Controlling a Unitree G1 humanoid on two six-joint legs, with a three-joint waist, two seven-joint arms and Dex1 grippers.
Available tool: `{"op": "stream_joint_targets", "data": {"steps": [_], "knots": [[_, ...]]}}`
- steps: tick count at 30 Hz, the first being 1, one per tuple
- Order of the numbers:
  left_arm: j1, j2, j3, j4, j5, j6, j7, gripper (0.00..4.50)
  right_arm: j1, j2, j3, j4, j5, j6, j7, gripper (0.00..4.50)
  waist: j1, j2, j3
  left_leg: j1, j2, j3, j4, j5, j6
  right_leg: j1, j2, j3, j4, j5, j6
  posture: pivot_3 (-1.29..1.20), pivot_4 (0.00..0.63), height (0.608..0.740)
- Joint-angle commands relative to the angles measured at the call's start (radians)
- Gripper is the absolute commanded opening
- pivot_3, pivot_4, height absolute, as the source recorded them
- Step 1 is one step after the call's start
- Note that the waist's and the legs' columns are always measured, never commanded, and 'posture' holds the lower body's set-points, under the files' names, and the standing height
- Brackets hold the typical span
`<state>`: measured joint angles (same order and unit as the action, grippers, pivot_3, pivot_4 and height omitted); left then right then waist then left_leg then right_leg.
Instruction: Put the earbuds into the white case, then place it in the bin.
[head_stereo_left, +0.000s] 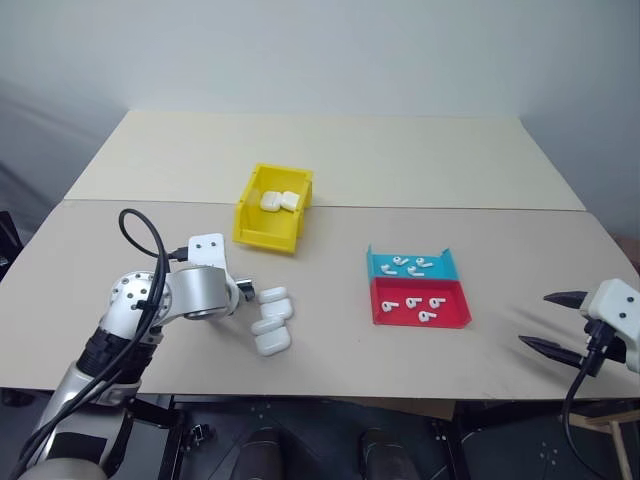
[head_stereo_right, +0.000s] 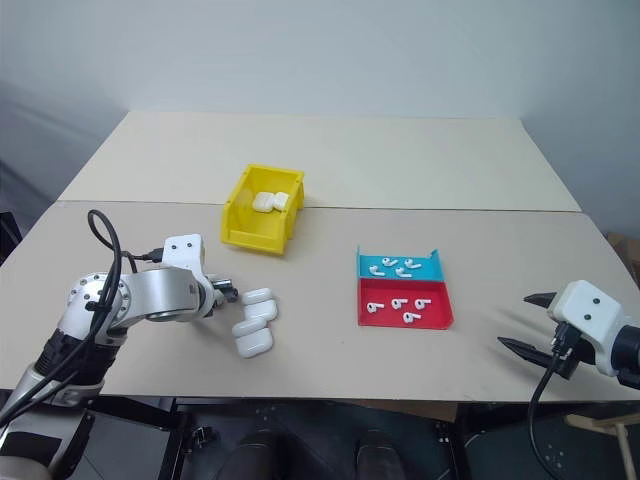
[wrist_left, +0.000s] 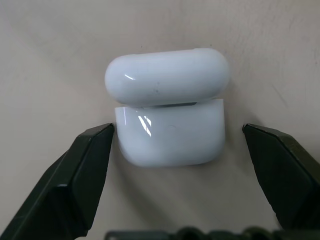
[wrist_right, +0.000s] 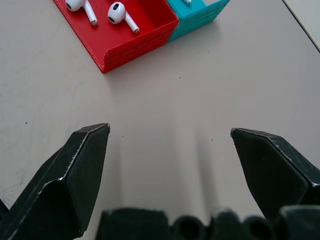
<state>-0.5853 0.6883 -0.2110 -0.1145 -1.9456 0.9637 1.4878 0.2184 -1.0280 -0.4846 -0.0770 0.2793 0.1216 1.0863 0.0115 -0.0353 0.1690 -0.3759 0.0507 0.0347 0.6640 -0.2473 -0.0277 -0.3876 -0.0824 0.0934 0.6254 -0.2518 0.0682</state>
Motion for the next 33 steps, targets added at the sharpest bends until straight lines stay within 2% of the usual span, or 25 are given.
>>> {"op": "stream_joint_targets", "data": {"steps": [1,18,22,24,25,33], "knots": [[-0.005,0.011,0.017,0.004,0.008,-0.019,0.017,4.48,-0.001,-0.001,-0.039,-0.02,0.008,0.002,-0.006,4.5,0.0,0.0,0.0,0.0,0.0,0.0,0.0,0.0,0.0,0.0,0.0,0.0,0.0,0.0,0.0,0.0,0.15,0.74],[0.018,0.014,0.029,0.007,-0.014,-0.061,0.024,4.48,-0.009,-0.004,-0.034,-0.006,0.005,-0.004,-0.004,4.5,-0.002,0.0,0.0,0.0,0.0,0.0,0.0,0.0,0.0,0.0,0.0,0.0,0.0,0.0,0.0,0.0,0.15,0.74],[0.018,0.014,0.031,0.01,-0.014,-0.063,0.026,3.61,-0.007,-0.004,-0.035,-0.006,0.004,-0.005,-0.003,4.5,-0.002,0.0,0.0,0.0,0.0,0.0,0.0,0.0,0.0,0.0,0.0,0.0,0.0,0.0,0.0,0.0,0.15,0.74],[0.019,0.014,0.029,0.011,-0.023,-0.059,0.018,2.97,-0.006,-0.004,-0.036,-0.005,0.004,-0.006,-0.003,4.5,-0.002,0.0,0.0,0.0,0.0,0.0,0.0,0.0,0.0,0.0,0.0,0.0,0.0,0.0,0.0,0.0,0.15,0.74],[0.021,0.011,0.028,0.009,-0.025,-0.062,0.023,2.79,-0.006,-0.004,-0.036,-0.005,0.004,-0.006,-0.003,4.5,-0.002,0.0,0.0,0.0,0.0,0.0,0.0,0.0,0.0,0.0,0.0,0.0,0.0,0.0,0.0,0.0,0.15,0.74],[0.019,0.016,0.045,-0.006,-0.026,-0.065,0.012,2.79,-0.013,-0.007,-0.035,0.003,0.001,-0.009,-0.005,4.5,-0.002,0.0,0.0,0.0,0.0,0.0,0.0,0.0,0.0,0.0,0.0,0.0,0.0,0.0,0.0,0.0,0.15,0.74]]}}
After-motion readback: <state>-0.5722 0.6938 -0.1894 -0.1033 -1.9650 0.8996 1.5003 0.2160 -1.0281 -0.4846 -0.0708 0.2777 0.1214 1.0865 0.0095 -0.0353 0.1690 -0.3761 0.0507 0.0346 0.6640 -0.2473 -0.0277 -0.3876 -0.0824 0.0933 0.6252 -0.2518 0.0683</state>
